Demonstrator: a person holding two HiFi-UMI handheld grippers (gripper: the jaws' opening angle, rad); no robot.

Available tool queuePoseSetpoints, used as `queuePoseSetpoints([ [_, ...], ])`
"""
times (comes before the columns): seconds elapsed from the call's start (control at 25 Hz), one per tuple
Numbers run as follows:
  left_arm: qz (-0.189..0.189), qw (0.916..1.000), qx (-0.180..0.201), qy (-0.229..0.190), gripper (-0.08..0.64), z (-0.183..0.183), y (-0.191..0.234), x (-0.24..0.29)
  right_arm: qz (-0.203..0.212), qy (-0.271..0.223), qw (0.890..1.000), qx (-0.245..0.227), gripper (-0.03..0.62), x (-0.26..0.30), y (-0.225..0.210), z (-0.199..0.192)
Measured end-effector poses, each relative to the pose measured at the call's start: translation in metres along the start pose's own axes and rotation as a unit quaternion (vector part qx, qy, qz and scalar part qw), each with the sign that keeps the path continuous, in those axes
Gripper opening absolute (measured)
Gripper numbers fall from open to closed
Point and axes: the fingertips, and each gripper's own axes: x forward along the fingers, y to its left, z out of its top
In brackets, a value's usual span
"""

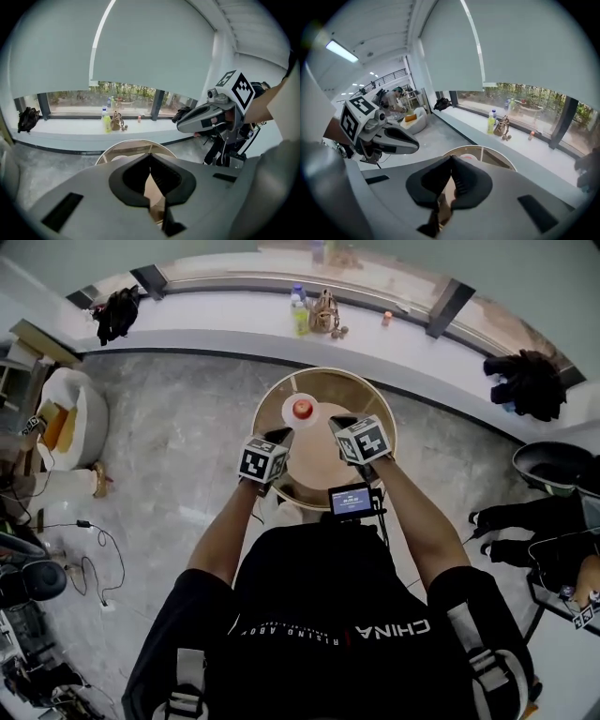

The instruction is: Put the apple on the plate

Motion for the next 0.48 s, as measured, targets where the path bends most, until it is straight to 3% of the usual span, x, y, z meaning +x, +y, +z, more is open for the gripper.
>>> queuePoseSetpoints([
  [0.32, 0.057, 0.9979, -0.031, -0.006, 0.018, -0.043, -0.041, -0.026, -0.032, -0.031, 0.999, -0.008, 0.029, -0.037, 0.010, -0.043],
  [0.48, 0.087, 0.9962, 0.000, 0.008, 0.018, -0.081, -0.061, -0.048, -0.033, -0.019, 0.999, -0.012, 0.029, -0.043, 0.040, -0.074],
])
